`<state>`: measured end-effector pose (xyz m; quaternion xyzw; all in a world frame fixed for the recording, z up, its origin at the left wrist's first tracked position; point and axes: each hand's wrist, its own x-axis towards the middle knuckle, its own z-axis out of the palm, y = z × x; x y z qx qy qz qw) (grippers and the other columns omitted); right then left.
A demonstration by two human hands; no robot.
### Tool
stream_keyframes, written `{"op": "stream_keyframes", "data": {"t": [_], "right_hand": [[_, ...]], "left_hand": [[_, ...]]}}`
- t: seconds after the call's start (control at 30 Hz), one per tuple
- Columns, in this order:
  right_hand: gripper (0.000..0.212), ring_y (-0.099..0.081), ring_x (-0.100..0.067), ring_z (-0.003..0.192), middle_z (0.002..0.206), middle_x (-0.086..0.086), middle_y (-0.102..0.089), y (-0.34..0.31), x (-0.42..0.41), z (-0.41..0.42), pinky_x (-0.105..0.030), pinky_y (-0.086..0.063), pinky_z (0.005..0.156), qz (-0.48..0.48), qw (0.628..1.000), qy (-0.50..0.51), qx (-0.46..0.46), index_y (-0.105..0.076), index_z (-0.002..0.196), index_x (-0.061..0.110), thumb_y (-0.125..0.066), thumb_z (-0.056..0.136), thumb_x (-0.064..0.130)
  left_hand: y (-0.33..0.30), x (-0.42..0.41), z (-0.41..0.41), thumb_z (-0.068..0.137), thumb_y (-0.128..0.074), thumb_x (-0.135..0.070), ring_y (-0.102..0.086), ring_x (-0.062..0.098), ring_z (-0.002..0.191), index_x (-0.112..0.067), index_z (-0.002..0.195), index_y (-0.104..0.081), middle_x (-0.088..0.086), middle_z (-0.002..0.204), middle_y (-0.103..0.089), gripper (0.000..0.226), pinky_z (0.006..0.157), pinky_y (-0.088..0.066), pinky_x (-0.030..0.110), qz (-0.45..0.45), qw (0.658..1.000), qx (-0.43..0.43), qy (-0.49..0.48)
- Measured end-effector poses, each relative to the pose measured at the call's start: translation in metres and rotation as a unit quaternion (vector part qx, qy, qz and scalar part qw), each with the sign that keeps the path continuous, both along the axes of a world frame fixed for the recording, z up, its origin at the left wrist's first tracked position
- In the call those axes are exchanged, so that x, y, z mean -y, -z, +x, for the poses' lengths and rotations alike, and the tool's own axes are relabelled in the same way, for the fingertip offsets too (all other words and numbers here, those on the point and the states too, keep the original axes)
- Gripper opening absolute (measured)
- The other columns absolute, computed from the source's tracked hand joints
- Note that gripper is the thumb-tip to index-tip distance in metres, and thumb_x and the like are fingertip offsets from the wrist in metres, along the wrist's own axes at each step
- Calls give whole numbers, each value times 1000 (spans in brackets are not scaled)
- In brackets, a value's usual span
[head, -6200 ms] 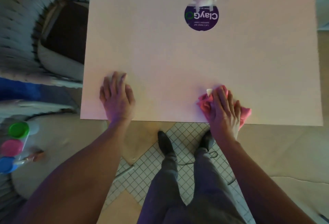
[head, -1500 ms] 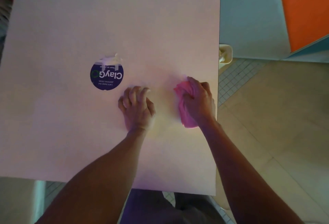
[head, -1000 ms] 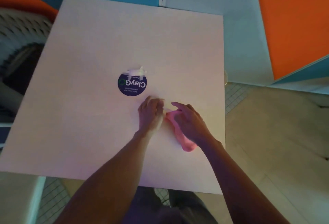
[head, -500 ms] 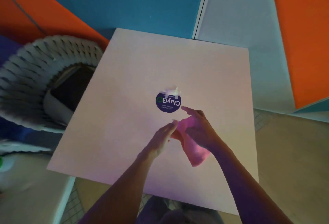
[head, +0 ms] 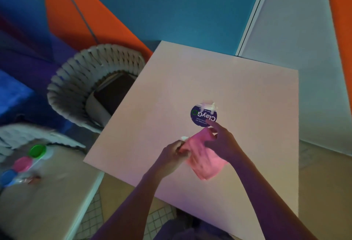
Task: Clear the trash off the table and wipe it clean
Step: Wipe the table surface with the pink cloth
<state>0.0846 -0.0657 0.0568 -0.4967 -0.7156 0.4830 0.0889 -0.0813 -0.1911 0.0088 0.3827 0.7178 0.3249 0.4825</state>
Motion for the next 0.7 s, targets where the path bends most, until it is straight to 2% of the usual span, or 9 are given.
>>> {"op": "stream_keyframes", "data": {"t": [0.1,0.2,0.27,0.37,0.5,0.6,0.7], "right_hand": [[64,-64,-20,101,106,3,-68,0,4,2,-30,-47,85,-26,1000,-3,1,-58,134,29,-76,75,14],[30,-66,-17,87,90,2,-74,0,13,4,-30,-46,75,-51,998,-20,-25,-74,105,24,-79,76,18],[19,-62,-15,77,82,0,-73,0,19,4,-29,-44,69,-58,997,-30,-39,-76,94,22,-80,76,20],[17,-57,-10,70,78,4,-70,-2,28,2,-28,-42,67,-88,993,-27,-74,-74,91,19,-81,75,17],[22,-61,-10,78,86,3,-72,-6,39,-6,-27,-46,76,-126,982,-24,-137,-72,91,18,-80,74,6],[23,-58,-10,76,78,6,-66,-10,47,-15,-27,-43,73,-157,972,-31,-174,-69,84,18,-80,74,1],[24,-55,-10,75,76,6,-62,-18,57,-33,-27,-41,70,-172,963,-47,-201,-68,80,20,-79,75,0]], "left_hand": [[-8,15,1,81,-62,-34,-56,7,73,-25,100,-67,-5,87,-70,21,67,-43,30,11,999,-31,-24],[-15,31,4,89,-64,-22,-56,5,72,-23,103,-68,-4,88,-71,15,68,-45,29,19,996,-64,-55],[-20,42,6,92,-65,-17,-56,2,72,-23,103,-69,-6,88,-71,13,69,-44,26,25,993,-81,-77],[-27,58,8,93,-65,-18,-60,-1,77,-30,103,-68,-10,92,-71,16,69,-46,18,27,989,-81,-119],[-34,78,5,96,-63,-17,-65,4,89,-25,112,-69,-11,101,-71,19,68,-47,11,48,979,-92,-174],[-41,90,0,98,-61,-12,-65,1,96,-23,115,-70,-14,108,-70,23,77,-51,16,98,967,-105,-213],[-49,103,-11,96,-61,-4,-65,0,99,-24,111,-72,-17,107,-71,27,81,-52,19,144,951,-107,-252]]}}
